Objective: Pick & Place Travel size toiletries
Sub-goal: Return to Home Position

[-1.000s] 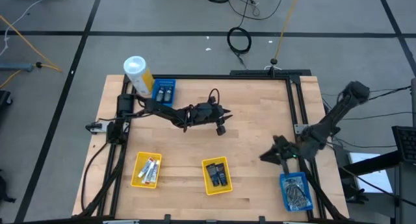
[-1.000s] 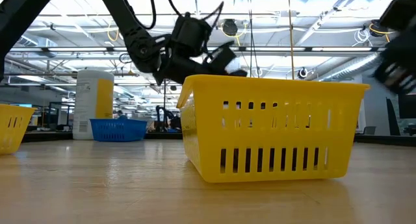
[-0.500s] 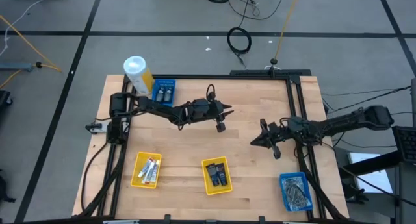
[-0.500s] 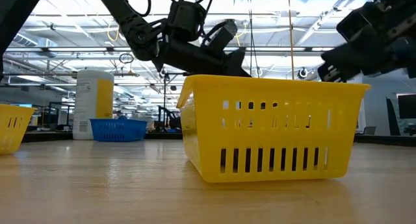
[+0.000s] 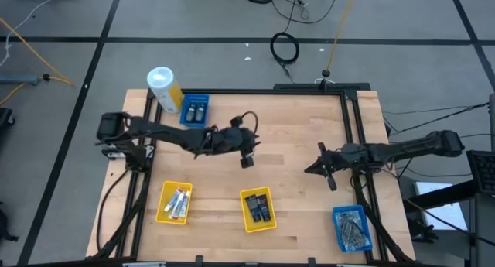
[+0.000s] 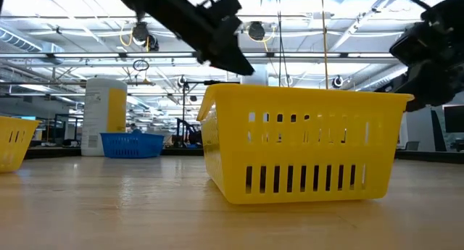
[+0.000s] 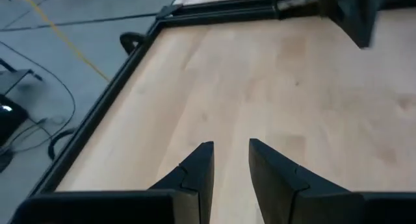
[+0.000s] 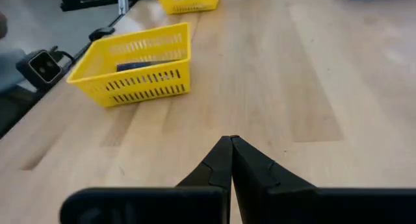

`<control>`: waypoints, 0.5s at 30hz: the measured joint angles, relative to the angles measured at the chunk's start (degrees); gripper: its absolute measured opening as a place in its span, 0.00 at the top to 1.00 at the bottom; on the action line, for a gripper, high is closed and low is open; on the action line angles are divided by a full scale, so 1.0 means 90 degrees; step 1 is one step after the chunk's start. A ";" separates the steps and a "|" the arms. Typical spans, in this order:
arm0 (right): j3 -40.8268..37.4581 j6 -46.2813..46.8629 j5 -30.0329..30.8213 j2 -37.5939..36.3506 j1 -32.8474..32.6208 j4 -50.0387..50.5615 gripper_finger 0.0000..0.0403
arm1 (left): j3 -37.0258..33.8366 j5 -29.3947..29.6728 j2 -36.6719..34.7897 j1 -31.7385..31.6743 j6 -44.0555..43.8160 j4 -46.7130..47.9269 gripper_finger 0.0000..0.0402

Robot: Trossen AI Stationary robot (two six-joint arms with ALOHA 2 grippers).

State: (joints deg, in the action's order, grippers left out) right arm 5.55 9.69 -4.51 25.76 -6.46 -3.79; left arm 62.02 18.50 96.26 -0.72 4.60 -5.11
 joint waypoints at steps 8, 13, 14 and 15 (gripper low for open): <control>-0.0035 -0.0094 0.0007 -0.1479 0.0005 0.0902 1.00 | -0.2118 0.0143 -0.1295 0.0210 -0.1420 -0.0919 0.76; -0.0082 -0.0004 0.0025 -0.1832 0.0005 0.1046 1.00 | -0.3400 0.0099 -0.2661 0.0141 -0.1722 -0.1214 0.76; -0.0082 -0.0002 0.0027 -0.1830 0.0005 0.1027 1.00 | -0.3570 0.0112 -0.3012 0.0098 -0.1711 -0.1109 0.76; -0.0084 -0.0007 0.0024 -0.1819 0.0005 0.0974 1.00 | -0.3722 0.0122 -0.3364 0.0052 -0.1677 -0.1072 0.76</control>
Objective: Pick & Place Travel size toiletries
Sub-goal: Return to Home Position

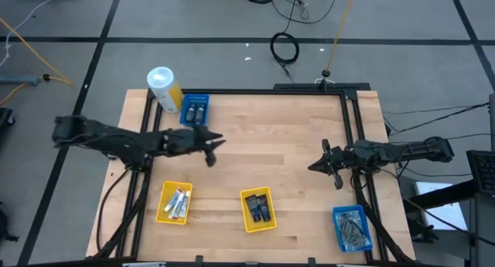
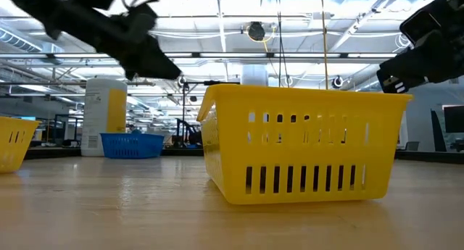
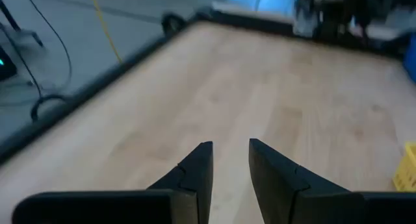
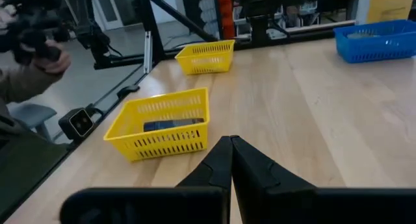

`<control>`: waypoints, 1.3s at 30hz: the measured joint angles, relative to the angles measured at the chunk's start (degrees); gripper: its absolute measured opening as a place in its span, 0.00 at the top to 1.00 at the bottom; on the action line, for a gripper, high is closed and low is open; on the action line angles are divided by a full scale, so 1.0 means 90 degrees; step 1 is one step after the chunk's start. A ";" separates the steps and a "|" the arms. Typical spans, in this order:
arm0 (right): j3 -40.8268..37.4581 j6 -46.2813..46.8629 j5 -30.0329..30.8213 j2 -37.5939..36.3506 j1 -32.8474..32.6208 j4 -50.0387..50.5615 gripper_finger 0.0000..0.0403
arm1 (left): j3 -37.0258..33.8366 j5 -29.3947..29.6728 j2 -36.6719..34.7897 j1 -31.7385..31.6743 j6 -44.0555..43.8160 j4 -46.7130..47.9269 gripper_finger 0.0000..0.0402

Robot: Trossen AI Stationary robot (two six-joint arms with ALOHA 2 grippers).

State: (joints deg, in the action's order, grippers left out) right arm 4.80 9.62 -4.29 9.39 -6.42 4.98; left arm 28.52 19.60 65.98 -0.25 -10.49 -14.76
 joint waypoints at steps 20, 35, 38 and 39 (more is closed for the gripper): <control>-0.0032 -0.0026 -0.0039 0.0145 0.0000 -0.2288 1.00 | -0.2593 -0.1104 -0.6360 -0.0410 0.0822 0.1212 0.76; -0.0029 -0.0026 -0.0029 0.0145 0.0000 -0.2310 1.00 | -0.2959 -0.0824 -0.6835 -0.0410 0.0995 0.1479 0.76; -0.0027 -0.0026 -0.0029 0.0145 0.0000 -0.2312 1.00 | -0.2958 -0.0842 -0.6830 -0.0410 0.0851 0.1629 0.76; -0.0027 -0.0026 -0.0029 0.0145 0.0000 -0.2313 1.00 | -0.2956 -0.0945 -0.6829 -0.0410 0.0842 0.1662 0.76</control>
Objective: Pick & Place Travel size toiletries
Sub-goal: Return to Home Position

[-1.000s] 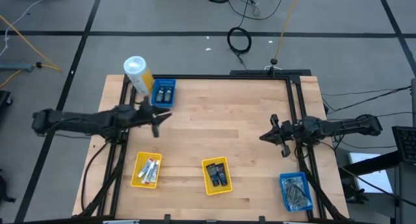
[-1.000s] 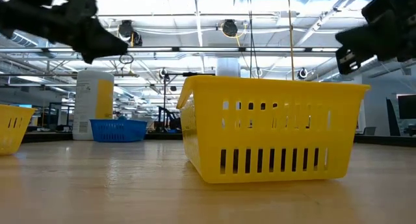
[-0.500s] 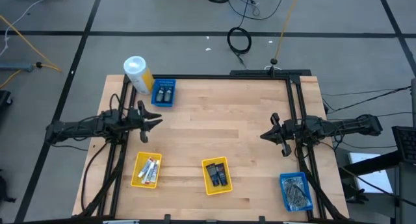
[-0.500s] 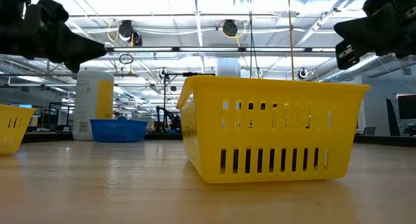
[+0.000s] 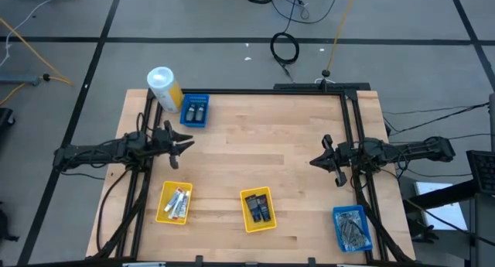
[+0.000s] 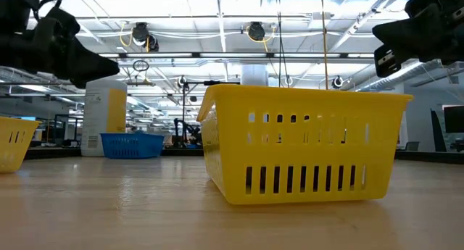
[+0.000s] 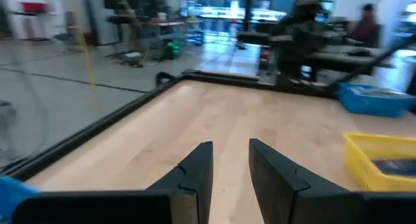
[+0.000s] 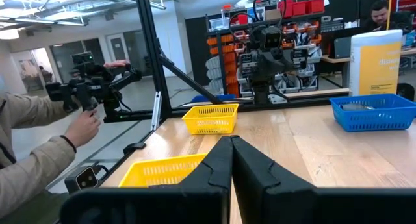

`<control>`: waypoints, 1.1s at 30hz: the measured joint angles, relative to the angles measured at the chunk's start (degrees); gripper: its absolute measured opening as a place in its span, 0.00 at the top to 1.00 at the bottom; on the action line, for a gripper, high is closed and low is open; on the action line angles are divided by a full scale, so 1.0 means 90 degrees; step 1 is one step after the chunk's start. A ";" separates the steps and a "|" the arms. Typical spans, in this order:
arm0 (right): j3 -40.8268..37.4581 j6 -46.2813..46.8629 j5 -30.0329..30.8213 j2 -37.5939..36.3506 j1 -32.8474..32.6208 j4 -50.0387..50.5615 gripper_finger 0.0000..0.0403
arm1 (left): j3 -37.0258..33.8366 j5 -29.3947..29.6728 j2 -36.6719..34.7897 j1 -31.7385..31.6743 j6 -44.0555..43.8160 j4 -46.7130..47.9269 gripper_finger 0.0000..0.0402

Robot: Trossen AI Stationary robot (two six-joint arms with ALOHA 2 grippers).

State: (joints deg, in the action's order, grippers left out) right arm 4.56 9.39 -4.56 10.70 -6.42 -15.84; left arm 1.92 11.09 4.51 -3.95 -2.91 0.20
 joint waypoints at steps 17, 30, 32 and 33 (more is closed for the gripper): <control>0.0000 -0.0001 0.0002 0.0002 -0.0001 -0.0002 1.00 | -0.0106 -0.1099 -0.0466 0.0318 0.0776 -0.0060 0.76; 0.0005 0.0000 0.0000 0.0002 0.0000 0.0000 1.00 | -0.0132 -0.1054 -0.0421 0.0318 0.0744 -0.0311 0.76; 0.0005 0.0000 0.0002 0.0002 -0.0001 0.0000 1.00 | -0.0132 -0.1054 -0.0410 0.0318 0.0768 -0.0316 0.76; 0.0005 0.0000 0.0001 0.0002 0.0000 -0.0001 1.00 | -0.0132 -0.1056 -0.0410 0.0318 0.0777 -0.0335 0.76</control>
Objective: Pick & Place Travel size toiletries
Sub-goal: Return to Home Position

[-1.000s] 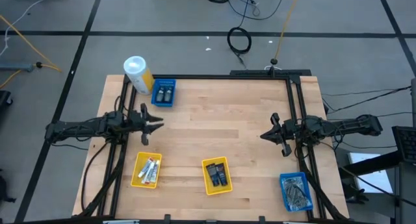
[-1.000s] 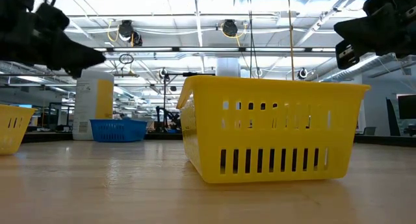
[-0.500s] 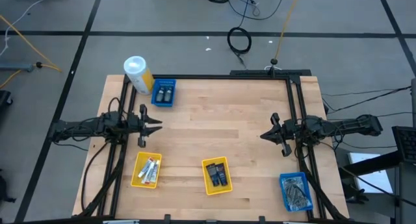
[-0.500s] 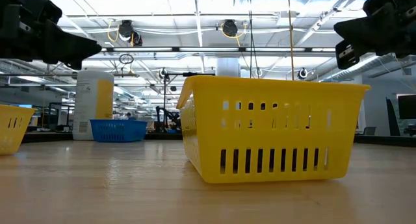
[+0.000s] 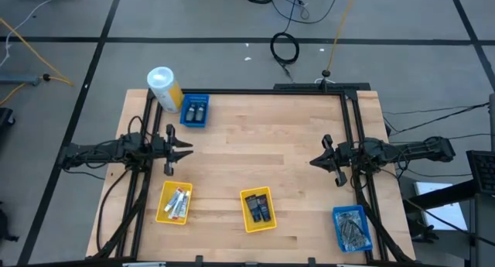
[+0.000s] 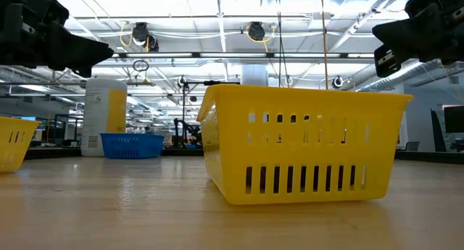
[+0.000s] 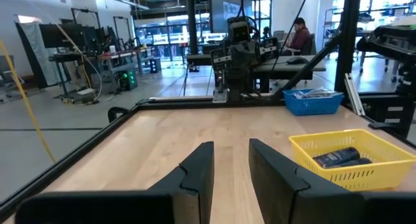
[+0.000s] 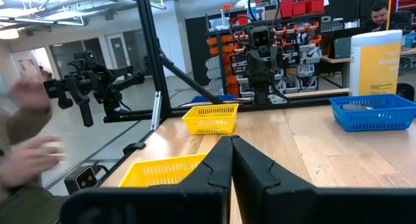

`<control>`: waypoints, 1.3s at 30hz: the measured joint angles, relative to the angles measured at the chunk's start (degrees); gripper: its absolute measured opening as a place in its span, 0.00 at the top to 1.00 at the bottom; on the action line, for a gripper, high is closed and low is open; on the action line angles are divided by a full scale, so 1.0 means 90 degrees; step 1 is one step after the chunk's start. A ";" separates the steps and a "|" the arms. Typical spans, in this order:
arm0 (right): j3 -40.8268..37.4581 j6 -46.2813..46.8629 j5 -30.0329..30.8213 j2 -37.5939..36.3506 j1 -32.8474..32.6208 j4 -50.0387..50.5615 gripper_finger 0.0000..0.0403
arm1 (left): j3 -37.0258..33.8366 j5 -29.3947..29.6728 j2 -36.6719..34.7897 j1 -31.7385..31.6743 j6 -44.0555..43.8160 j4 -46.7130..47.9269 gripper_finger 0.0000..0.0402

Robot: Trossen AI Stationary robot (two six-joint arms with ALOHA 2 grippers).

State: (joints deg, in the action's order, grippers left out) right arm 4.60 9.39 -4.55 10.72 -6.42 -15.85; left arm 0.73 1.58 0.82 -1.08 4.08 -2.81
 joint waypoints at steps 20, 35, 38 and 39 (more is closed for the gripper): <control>0.0000 0.0022 -0.0001 0.0000 -0.0001 0.0001 1.00 | 0.0011 -0.0005 0.0002 0.0000 -0.0021 -0.0036 0.76; -0.0393 -0.0946 0.0646 -0.1178 0.0918 0.1060 1.00 | 0.0015 -0.0006 0.0002 0.0000 -0.0009 -0.0044 0.76; -0.0398 -0.0923 0.0448 -0.1175 0.1132 0.1567 1.00 | 0.0017 0.0003 0.0008 0.0000 -0.0009 -0.0035 0.76; -0.0399 -0.0892 0.0411 -0.1175 0.1163 0.1572 1.00 | 0.0017 0.0024 0.0010 0.0000 -0.0020 -0.0034 0.76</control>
State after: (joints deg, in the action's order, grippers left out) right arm 1.01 1.36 -0.85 0.14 4.05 -1.70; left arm 0.89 1.80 0.91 -1.08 3.90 -3.12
